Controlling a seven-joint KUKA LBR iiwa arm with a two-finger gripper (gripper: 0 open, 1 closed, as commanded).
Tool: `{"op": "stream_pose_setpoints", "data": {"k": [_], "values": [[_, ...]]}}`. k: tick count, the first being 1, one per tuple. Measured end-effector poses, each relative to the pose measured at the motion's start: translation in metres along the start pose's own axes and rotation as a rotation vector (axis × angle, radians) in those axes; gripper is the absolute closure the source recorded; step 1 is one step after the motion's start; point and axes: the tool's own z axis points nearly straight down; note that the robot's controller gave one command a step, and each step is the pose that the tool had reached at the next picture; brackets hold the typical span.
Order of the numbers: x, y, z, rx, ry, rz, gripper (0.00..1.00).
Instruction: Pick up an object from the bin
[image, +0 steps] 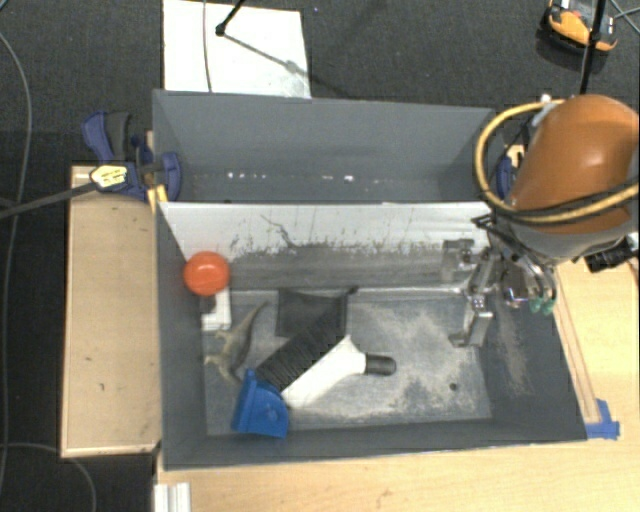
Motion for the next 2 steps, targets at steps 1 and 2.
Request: {"op": "stream_pose_setpoints", "data": {"k": [1,2], "values": [[-0.001,0.0,-0.004,0.0,-0.008,-0.001,0.0],[0.008,0.025,0.055,0.0,-0.011,0.021,0.0]]}}
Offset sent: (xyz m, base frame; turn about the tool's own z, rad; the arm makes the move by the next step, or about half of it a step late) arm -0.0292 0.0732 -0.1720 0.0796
